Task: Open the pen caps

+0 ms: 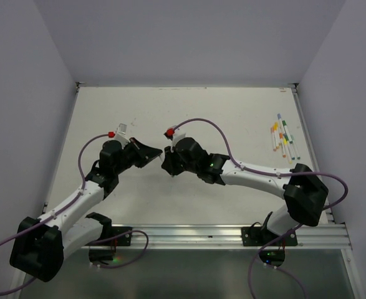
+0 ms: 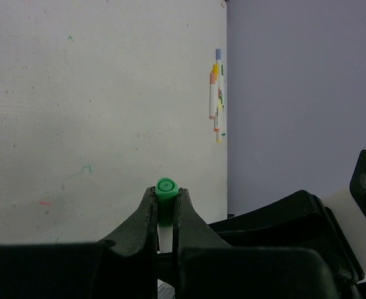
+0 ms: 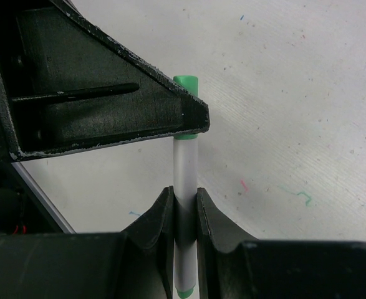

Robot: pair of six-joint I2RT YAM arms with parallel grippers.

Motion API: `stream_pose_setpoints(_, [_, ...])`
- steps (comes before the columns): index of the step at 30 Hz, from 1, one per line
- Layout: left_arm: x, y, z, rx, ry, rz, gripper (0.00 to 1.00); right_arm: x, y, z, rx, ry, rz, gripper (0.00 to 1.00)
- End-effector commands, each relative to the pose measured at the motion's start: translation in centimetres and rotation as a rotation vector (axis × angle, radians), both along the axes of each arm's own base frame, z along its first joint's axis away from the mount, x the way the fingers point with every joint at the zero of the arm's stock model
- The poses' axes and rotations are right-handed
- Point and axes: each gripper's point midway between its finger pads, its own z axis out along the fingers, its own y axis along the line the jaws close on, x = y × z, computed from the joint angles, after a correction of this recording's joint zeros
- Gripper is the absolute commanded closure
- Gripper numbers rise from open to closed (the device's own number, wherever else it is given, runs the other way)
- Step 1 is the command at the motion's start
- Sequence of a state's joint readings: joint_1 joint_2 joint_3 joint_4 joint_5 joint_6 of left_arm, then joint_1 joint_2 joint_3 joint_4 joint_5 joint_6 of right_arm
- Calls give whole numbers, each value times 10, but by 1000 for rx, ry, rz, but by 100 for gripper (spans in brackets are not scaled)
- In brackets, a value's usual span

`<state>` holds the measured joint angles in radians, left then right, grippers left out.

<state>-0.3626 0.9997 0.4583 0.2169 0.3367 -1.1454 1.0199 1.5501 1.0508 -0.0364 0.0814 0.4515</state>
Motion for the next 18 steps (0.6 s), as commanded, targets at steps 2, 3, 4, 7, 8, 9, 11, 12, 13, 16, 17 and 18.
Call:
stream_pose_setpoints(2, [14, 9, 29, -47, -108, 109, 100, 0, 10, 1, 15, -5, 17, 100])
stream_pose_setpoints(3, [18, 16, 28, -19, -101, 155, 100, 1, 8, -1, -2, -9, 9, 100])
stream_pose_setpoints(4, [30, 25, 48, 37, -157, 204, 100, 0, 6, -6, -31, -16, 5, 100])
stream_pose_setpoints(7, [57, 53, 58, 183, -166, 344, 100, -4, -3, -20, -99, -33, -35, 100])
stream_pose_setpoints(8, [66, 66, 59, 215, -170, 402, 100, -4, -3, -19, -91, -38, -43, 100])
stream_pose_setpoints(9, [71, 71, 57, 237, -159, 417, 100, -7, -6, -26, -101, -30, -43, 100])
stream_pose_setpoints(11, [87, 84, 52, 255, -140, 427, 100, -14, -4, -27, -85, -25, -36, 100])
stream_pose_setpoints(12, [93, 91, 54, 237, -148, 445, 100, -21, -4, -34, -88, -7, -14, 100])
stream_pose_setpoints(13, [100, 107, 53, 238, -151, 483, 100, -25, -6, -38, -94, 3, -16, 100])
stream_pose_setpoints(16, [115, 119, 58, 294, -149, 484, 100, -43, -13, -47, -101, 21, -3, 100])
stream_pose_setpoints(17, [119, 122, 62, 301, -158, 486, 100, -51, -13, -49, -99, 22, 8, 100])
stream_pose_setpoints(18, [122, 127, 63, 326, -174, 488, 100, -59, -16, -51, -94, 35, 26, 100])
